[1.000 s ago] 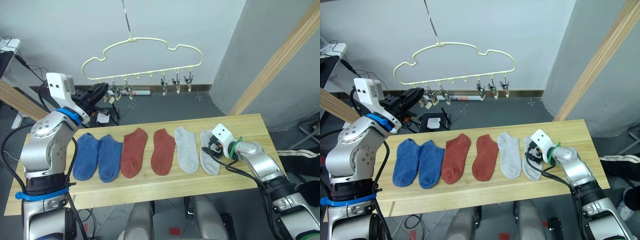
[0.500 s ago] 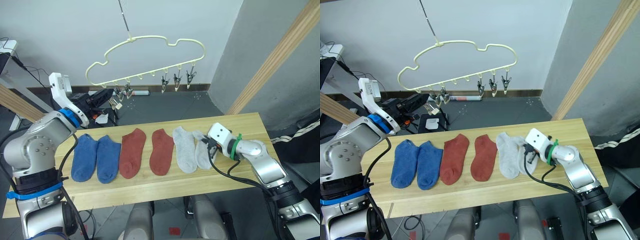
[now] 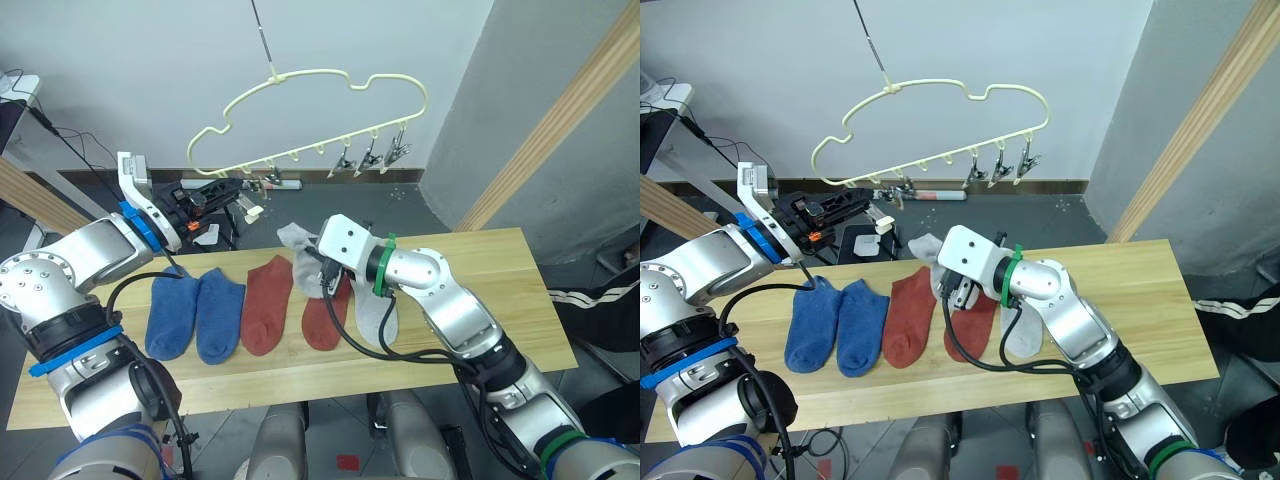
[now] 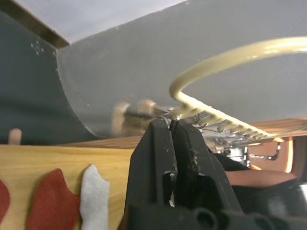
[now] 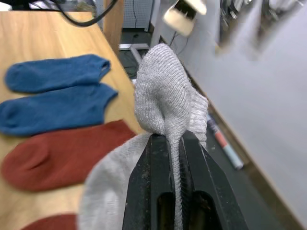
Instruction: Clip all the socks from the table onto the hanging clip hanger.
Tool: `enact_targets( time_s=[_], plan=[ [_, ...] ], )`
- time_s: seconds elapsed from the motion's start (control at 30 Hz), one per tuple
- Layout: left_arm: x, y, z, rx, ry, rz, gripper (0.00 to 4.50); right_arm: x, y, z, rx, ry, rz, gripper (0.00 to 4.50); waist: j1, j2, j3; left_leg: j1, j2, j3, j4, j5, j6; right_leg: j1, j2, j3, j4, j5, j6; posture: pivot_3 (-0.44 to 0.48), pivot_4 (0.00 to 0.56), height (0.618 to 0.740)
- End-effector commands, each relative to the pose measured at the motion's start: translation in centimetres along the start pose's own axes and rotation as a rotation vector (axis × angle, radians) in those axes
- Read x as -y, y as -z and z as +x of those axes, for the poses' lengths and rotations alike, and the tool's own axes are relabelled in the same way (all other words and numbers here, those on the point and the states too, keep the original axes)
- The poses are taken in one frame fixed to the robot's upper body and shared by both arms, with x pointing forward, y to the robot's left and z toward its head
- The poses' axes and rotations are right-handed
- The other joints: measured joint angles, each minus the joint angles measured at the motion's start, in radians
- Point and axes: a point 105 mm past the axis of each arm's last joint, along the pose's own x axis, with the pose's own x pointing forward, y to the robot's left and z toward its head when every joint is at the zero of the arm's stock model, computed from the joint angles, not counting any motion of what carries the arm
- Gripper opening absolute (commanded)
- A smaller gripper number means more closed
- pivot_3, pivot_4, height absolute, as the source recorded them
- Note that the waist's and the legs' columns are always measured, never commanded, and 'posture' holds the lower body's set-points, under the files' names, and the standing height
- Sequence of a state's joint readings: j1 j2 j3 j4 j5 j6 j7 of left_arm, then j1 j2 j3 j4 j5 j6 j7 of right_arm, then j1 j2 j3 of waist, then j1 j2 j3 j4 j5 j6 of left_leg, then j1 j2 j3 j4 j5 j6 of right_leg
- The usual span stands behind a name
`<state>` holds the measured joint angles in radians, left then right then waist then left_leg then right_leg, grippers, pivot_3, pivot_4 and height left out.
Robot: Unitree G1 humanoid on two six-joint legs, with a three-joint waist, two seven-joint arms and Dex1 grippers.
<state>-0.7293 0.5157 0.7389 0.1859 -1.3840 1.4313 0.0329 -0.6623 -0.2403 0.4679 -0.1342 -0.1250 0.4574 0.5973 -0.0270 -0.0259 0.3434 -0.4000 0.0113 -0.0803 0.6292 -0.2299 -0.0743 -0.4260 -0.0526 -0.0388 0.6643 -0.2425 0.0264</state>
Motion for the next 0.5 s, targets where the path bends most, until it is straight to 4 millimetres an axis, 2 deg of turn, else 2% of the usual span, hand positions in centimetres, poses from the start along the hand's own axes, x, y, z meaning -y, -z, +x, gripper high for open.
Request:
enact_targets(
  time_s=[0.03, 0.17, 0.33, 0.5],
  plan=[
    [-0.3, -0.3, -0.6, 0.021, -0.029, -0.026, 0.00, 0.4, -1.4, 0.7, 0.042, 0.025, -0.054, 0.02, 0.000, -0.001, 0.000, 0.000, -0.001, 0.000, 0.000, 0.000, -0.001, 0.000, -0.001, 0.000, 0.000, 0.000, 0.000, 0.027, 0.340, 0.740],
    [-0.5, 0.1, -0.5, 0.010, -0.044, -0.033, 0.00, 0.7, -2.7, 1.6, 0.074, 0.037, -0.079, 0.02, -0.003, -0.001, 0.000, 0.000, 0.001, 0.000, 0.000, -0.001, -0.002, 0.000, 0.000, 0.000, 0.000, 0.002, -0.004, 0.020, 0.334, 0.740],
    [-0.6, 0.2, -0.5, 0.009, -0.058, -0.023, 0.00, 0.7, -3.2, 2.1, 0.084, 0.037, -0.093, 0.02, -0.002, -0.001, 0.000, 0.000, 0.001, 0.000, 0.000, -0.001, -0.003, -0.001, 0.000, 0.000, 0.000, 0.002, -0.004, 0.022, 0.331, 0.740],
    [-0.6, -0.3, -0.4, 0.035, -0.068, -0.025, 0.00, 0.4, -4.3, 2.4, 0.111, 0.033, -0.118, 0.02, -0.002, -0.001, 0.000, 0.000, 0.001, 0.001, 0.000, -0.001, -0.003, -0.001, 0.000, 0.000, 0.000, 0.003, -0.004, 0.026, 0.330, 0.740]
  ],
)
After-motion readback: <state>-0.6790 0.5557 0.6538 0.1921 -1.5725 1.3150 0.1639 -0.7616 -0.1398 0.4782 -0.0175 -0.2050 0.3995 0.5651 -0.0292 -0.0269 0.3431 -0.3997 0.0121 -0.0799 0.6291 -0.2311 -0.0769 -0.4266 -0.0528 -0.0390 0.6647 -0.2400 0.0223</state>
